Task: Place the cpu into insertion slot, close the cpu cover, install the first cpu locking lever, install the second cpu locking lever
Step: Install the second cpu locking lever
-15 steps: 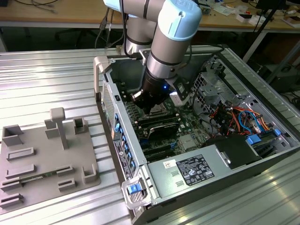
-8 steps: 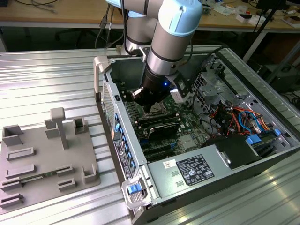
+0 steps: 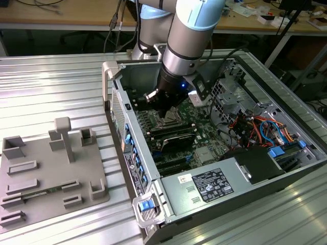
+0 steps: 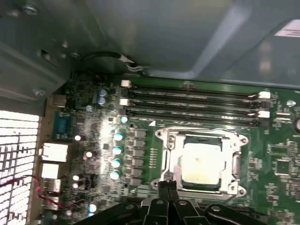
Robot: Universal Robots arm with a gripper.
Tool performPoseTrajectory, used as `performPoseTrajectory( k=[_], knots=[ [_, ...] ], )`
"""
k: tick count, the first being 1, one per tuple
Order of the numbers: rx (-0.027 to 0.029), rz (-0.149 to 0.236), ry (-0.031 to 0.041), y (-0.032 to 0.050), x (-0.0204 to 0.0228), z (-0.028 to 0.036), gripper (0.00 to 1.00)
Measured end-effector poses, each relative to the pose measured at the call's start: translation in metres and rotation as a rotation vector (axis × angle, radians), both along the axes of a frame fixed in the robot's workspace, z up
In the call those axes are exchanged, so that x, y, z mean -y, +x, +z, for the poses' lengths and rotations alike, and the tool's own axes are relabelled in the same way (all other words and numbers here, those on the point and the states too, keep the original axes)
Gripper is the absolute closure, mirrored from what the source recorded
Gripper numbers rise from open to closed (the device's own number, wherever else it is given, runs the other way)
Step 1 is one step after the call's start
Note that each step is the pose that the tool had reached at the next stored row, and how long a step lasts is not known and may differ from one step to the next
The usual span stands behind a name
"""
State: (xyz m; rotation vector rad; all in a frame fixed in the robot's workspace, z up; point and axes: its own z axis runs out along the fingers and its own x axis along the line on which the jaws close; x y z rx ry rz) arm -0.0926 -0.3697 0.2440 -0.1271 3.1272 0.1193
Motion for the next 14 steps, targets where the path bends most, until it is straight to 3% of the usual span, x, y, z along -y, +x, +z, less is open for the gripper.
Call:
performPoseTrajectory(
  k=[6,10,14],
  knots=[
    [-0.0002,0.0,0.0001,0.0324,-0.0007,0.0,0.89],
    [-0.0027,-0.005,-0.0065,0.0415,0.0002,-0.0003,0.89],
    [-0.0028,-0.009,-0.0066,0.0425,0.0049,-0.0009,0.89]
  ],
)
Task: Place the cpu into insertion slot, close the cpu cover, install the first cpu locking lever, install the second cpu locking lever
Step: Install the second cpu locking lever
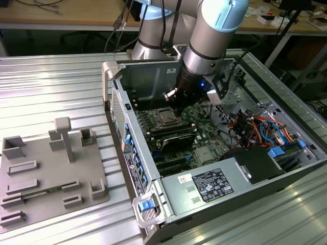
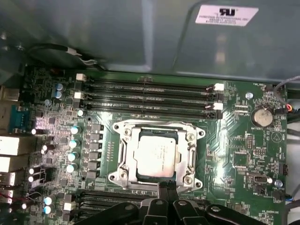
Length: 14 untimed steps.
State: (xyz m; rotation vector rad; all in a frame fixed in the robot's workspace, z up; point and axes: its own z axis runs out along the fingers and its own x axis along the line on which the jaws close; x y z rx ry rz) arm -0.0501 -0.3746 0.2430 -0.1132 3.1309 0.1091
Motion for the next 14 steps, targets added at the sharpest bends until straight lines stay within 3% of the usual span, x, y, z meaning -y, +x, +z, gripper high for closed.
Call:
performPoseTrajectory(
  k=[11,14],
  knots=[
    [-0.0002,-0.011,-0.0026,0.0007,0.02,-0.0011,0.89],
    [-0.0002,-0.013,-0.0031,-0.0011,0.0216,-0.0036,0.89]
  ],
)
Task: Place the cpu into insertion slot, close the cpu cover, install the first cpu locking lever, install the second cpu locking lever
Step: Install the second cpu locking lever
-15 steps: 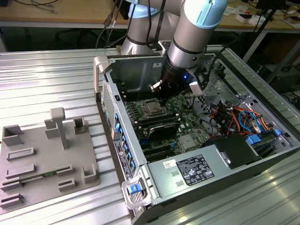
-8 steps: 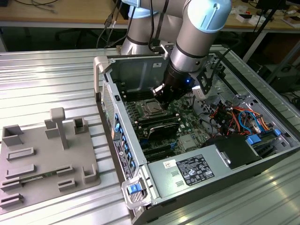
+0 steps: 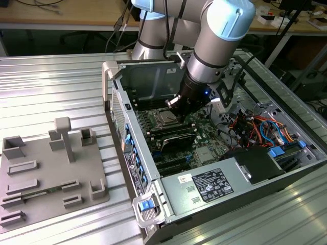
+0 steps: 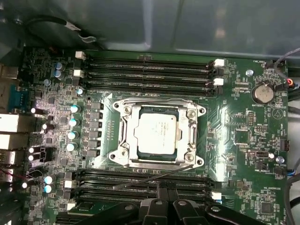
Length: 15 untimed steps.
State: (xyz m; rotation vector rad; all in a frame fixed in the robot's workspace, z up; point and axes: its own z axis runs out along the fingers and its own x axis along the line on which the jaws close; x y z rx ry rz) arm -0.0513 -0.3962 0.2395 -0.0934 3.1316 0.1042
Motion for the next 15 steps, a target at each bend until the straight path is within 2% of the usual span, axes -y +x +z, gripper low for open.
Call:
performPoseTrajectory(
  k=[8,11,15],
  knots=[
    [0.0,-0.013,0.0,-0.0102,-0.0003,-0.0039,0.89],
    [-0.0006,-0.022,0.0001,-0.0088,-0.0012,-0.0041,0.89],
    [-0.0016,-0.035,0.0,-0.0055,-0.0045,-0.0044,0.89]
  ],
)
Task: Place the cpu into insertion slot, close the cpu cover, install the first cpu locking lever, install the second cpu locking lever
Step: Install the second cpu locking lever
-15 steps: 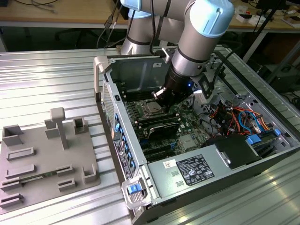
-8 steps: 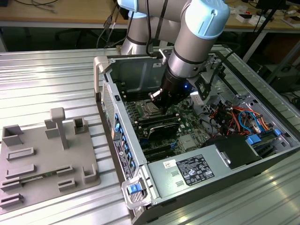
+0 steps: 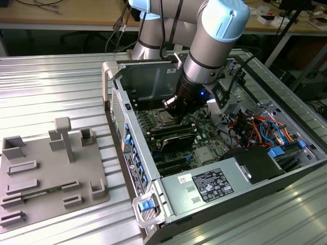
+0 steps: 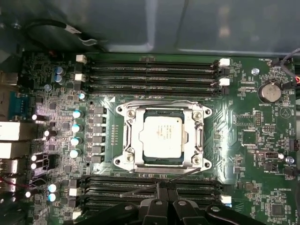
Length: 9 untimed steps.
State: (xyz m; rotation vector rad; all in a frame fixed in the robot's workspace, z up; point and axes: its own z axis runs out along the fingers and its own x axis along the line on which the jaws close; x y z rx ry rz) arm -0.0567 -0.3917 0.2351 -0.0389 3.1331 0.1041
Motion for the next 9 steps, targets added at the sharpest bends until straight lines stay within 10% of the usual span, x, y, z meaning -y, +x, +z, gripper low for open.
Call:
performPoseTrajectory(
  k=[9],
  knots=[
    [-0.0002,-0.003,-0.0001,-0.0088,-0.0009,-0.011,0.89]
  ],
)
